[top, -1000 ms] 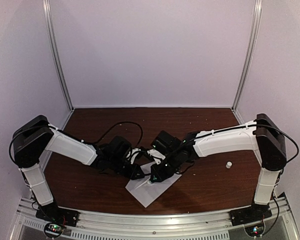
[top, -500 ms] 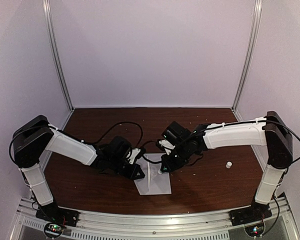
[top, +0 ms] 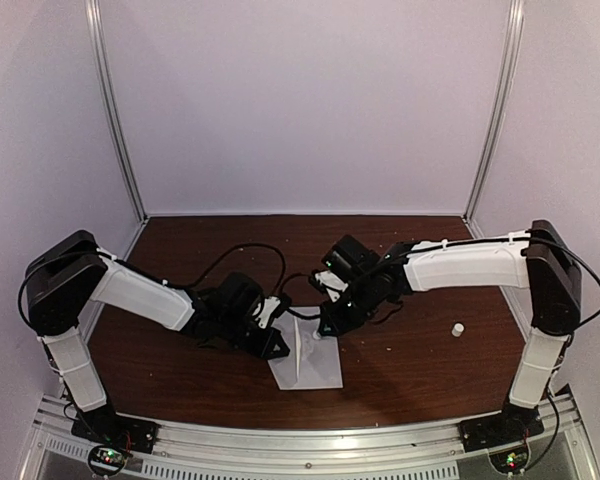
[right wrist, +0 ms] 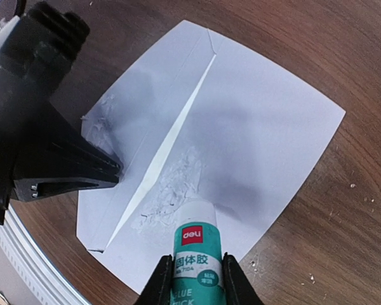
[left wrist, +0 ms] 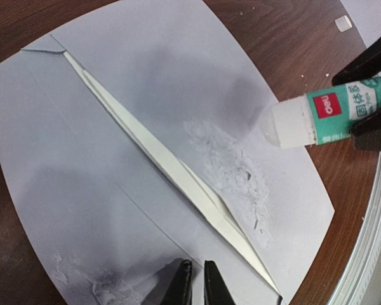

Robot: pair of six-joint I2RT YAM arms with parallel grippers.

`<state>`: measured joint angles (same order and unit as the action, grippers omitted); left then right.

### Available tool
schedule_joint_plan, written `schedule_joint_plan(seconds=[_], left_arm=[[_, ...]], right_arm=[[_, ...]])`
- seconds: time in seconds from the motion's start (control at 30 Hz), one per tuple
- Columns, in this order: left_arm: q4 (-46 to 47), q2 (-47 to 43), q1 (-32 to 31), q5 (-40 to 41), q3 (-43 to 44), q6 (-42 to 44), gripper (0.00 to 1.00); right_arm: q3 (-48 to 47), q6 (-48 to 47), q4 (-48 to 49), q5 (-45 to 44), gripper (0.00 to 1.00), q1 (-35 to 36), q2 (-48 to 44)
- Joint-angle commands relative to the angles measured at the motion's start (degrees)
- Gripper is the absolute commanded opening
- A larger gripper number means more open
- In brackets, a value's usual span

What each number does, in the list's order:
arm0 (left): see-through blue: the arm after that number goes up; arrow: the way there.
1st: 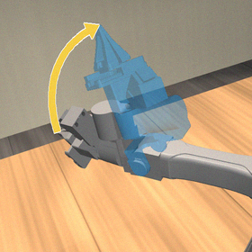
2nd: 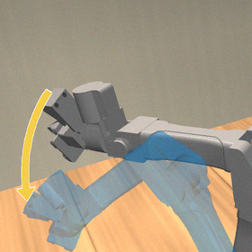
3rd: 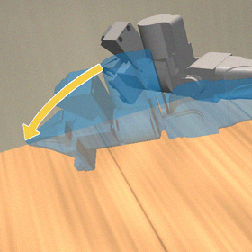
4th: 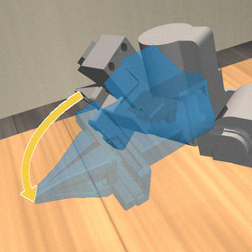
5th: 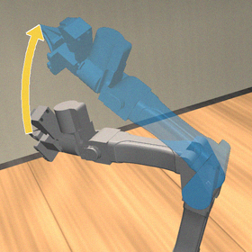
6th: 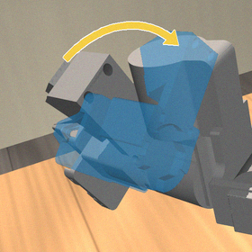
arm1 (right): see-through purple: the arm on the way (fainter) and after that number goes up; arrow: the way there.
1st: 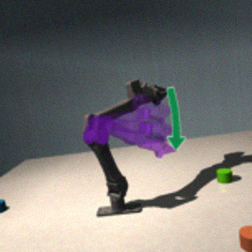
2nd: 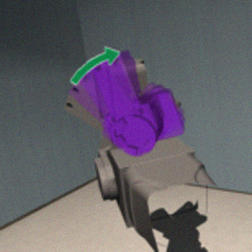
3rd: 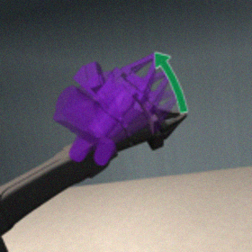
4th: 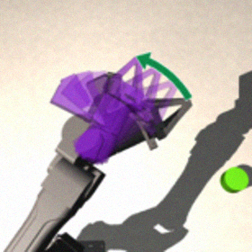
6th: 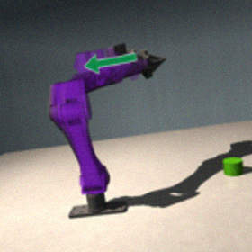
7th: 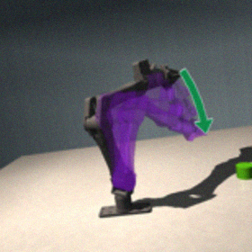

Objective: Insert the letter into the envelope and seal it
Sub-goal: Paint the envelope at the center of the board.

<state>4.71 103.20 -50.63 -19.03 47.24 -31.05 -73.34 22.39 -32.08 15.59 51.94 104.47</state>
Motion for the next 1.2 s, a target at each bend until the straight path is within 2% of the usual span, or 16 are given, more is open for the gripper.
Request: schedule_joint_plan(seconds=[0.0, 0.7, 1.17], left_arm=[[-2.34, 1.05, 0.03, 1.68, -0.80, 0.37, 0.09], [-2.25, 1.05, 0.02, 2.03, -0.94, 0.29, 0.09], [-2.75, 1.17, 0.01, 2.88, -1.06, -0.24, 0.08]], right_arm=[[-3.58, -1.35, 1.21, -0.68, 0.00, -0.71, 2.22], [-3.80, -2.52, 3.85, 1.98, 0.00, -1.41, 7.93], [0.98, -2.41, 0.05, 3.39, 0.00, 0.44, 5.08]])
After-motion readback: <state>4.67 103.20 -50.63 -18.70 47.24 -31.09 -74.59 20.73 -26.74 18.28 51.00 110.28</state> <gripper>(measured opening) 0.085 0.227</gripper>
